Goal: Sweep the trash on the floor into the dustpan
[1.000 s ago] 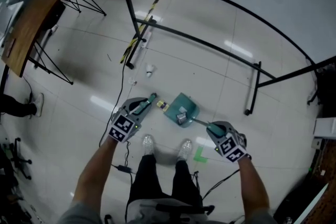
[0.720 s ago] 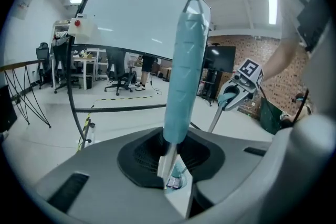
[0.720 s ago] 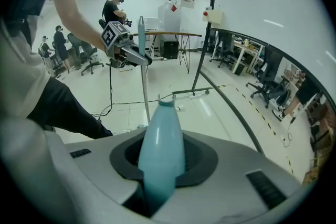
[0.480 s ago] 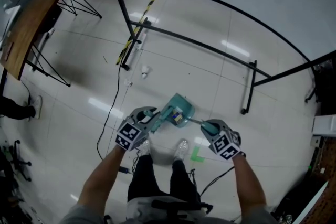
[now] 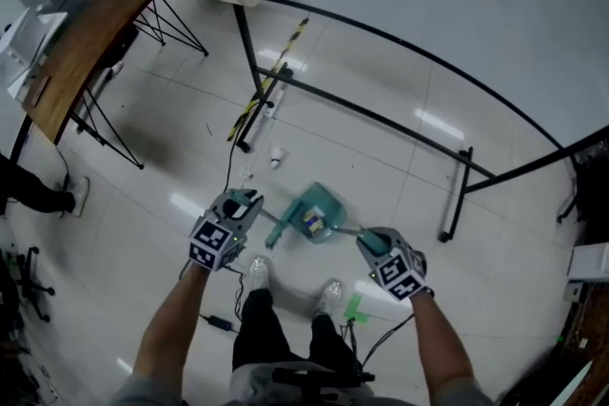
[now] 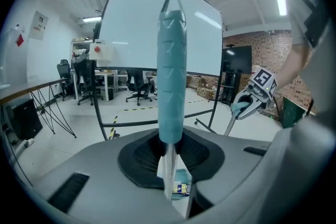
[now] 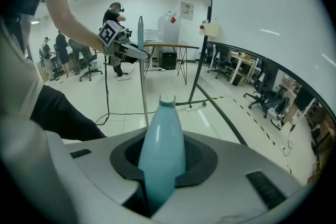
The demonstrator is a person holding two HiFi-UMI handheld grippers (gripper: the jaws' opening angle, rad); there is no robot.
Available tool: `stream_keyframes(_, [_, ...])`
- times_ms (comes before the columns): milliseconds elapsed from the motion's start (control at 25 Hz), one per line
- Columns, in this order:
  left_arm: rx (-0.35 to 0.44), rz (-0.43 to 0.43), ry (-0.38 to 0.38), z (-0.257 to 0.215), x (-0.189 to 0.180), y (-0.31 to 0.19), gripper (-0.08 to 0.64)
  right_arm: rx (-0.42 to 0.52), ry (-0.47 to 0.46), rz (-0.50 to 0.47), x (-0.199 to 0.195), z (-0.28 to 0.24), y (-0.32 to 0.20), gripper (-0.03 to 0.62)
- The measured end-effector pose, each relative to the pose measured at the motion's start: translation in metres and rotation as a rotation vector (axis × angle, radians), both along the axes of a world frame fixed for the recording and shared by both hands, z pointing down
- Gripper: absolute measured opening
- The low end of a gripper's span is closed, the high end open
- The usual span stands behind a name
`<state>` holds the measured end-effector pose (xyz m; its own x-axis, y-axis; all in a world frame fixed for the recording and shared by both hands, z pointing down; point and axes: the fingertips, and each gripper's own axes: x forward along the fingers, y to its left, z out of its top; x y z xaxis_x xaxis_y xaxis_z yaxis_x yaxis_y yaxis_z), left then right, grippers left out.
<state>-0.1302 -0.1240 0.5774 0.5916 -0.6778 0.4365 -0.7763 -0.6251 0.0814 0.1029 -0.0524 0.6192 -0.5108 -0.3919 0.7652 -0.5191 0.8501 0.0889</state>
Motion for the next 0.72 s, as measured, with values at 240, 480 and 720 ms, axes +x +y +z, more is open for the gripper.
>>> stream_keyframes(240, [0.027,-0.022,0.002,-0.004,-0.074,-0.040,0.064,0.007,0.021,-0.011,-0.069,-0.004,-0.036,0.086])
stream_keyframes(480, [0.029,-0.061,0.015,0.007,-0.157,-0.091,0.066,0.001,0.067,-0.006,-0.131,0.006,-0.076,0.086])
stream_keyframes(720, [0.032,-0.095,-0.009,0.013,-0.223,-0.125,0.066,-0.017,0.097,-0.011,-0.182,0.013,-0.101,0.086])
